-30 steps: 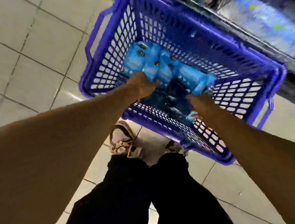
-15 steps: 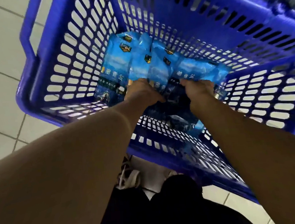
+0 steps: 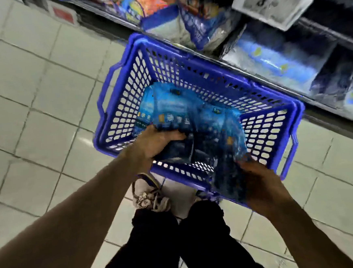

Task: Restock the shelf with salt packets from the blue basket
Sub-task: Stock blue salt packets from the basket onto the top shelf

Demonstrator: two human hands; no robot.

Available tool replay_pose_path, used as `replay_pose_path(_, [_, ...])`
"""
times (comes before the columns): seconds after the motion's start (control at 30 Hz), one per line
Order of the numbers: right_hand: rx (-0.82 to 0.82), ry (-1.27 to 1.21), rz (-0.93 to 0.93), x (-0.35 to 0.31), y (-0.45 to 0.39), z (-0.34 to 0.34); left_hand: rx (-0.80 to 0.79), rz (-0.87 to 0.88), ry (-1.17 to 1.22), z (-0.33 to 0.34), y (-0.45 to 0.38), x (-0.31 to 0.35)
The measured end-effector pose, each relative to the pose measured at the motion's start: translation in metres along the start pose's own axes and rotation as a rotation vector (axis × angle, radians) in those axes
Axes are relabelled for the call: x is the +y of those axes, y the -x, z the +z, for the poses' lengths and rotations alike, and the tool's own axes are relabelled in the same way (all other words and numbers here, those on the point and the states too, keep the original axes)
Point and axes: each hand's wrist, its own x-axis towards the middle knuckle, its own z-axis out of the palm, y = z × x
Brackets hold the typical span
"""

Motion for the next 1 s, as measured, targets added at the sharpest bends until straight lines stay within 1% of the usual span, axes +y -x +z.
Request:
replay_pose_path(0.07, [-0.077, -0.062, 0.006, 0.001, 0.051, 0.002, -0.058, -0.028, 0.178, 0.005, 0.058, 0.009])
replay_pose_path(0.13, [-0.188, -0.156, 0.056, -0.003, 0.099, 0.019, -0.097, -0.065, 0.306, 0.007, 0.121, 0.021])
replay_pose_path(0.17, [-0.274, -0.17, 0.028, -0.006, 0.124, 0.035, -0.113, -0.074, 0.339, 0.008, 0.154, 0.028])
replay_pose_path(0.2, [-0.309, -0.164, 0.0, -0.01, 0.145, 0.046, -0.115, -0.08, 0.353, 0.008, 0.183, 0.032])
replay_pose_path(0.3, [-0.408, -0.252, 0.004, -0.022, 0.201, 0.07, -0.098, -0.092, 0.374, 0.007, 0.262, 0.048])
replay_pose_path(0.33, [-0.41, -0.258, 0.007, -0.025, 0.224, 0.084, -0.096, -0.086, 0.372, 0.008, 0.289, 0.056])
replay_pose_path(0.37, [-0.358, -0.218, -0.002, -0.031, 0.246, 0.093, -0.091, -0.074, 0.362, 0.008, 0.312, 0.064])
replay_pose_path(0.47, [-0.309, -0.17, -0.07, -0.041, 0.3, 0.113, -0.076, 0.007, 0.306, 0.009, 0.377, 0.088])
replay_pose_path(0.53, [-0.198, -0.122, -0.134, -0.044, 0.337, 0.12, -0.05, 0.058, 0.274, 0.008, 0.42, 0.103])
replay_pose_path(0.57, [-0.169, -0.117, -0.145, -0.044, 0.353, 0.119, -0.032, 0.075, 0.255, 0.006, 0.437, 0.11])
replay_pose_path(0.63, [-0.185, -0.075, -0.184, -0.048, 0.394, 0.119, 0.005, 0.121, 0.2, 0.007, 0.473, 0.124])
replay_pose_path(0.77, [-0.07, 0.074, -0.405, -0.063, 0.468, 0.11, 0.098, 0.207, 0.138, 0.024, 0.523, 0.151])
replay_pose_path(0.93, [-0.005, 0.067, -0.594, -0.073, 0.554, 0.087, 0.01, 0.218, 0.012, 0.068, 0.564, 0.178])
replay_pose_path(1.0, [0.063, 0.035, -0.64, -0.071, 0.581, 0.077, -0.049, 0.233, -0.069, 0.09, 0.571, 0.188])
